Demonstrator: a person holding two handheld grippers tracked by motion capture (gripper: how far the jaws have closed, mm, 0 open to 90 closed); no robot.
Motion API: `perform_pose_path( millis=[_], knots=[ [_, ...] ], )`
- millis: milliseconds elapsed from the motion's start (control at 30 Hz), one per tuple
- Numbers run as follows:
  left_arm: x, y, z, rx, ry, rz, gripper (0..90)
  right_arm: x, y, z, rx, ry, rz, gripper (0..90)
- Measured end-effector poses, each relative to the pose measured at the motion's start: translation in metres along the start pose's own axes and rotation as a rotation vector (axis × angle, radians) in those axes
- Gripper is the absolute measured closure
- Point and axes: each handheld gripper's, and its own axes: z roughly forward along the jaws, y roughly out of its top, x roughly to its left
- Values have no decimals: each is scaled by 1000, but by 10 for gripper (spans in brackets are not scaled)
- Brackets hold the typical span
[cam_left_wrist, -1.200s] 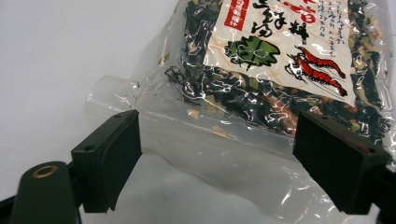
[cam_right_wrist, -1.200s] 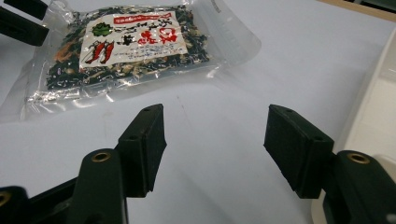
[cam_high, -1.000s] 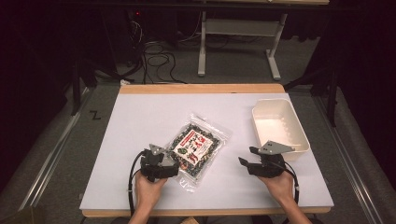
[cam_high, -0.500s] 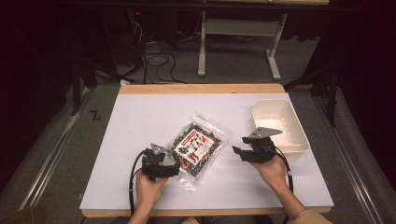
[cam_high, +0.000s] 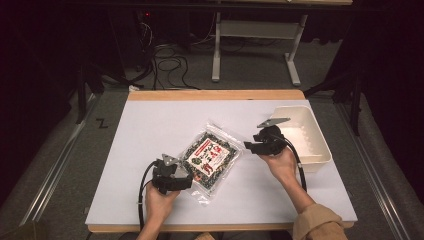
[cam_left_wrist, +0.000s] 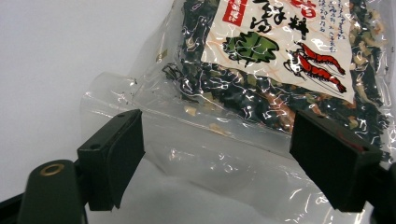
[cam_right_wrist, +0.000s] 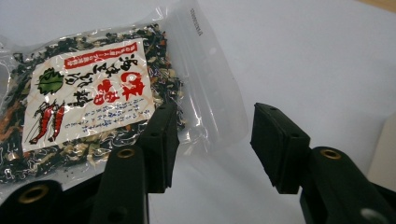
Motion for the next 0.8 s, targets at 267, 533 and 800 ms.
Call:
perform_pose_path(
  millis=[267,533,800],
  knots=[
    [1,-1,-1,3,-12,6,193,-10,10,22,57,12,62,549],
    [0,-1,-1,2,-6,12,194,-16,10,34,99,-2,101,526],
    [-1,-1,-2,2,-1,15,205,-12,9,48,143,24,145,517]
  ],
)
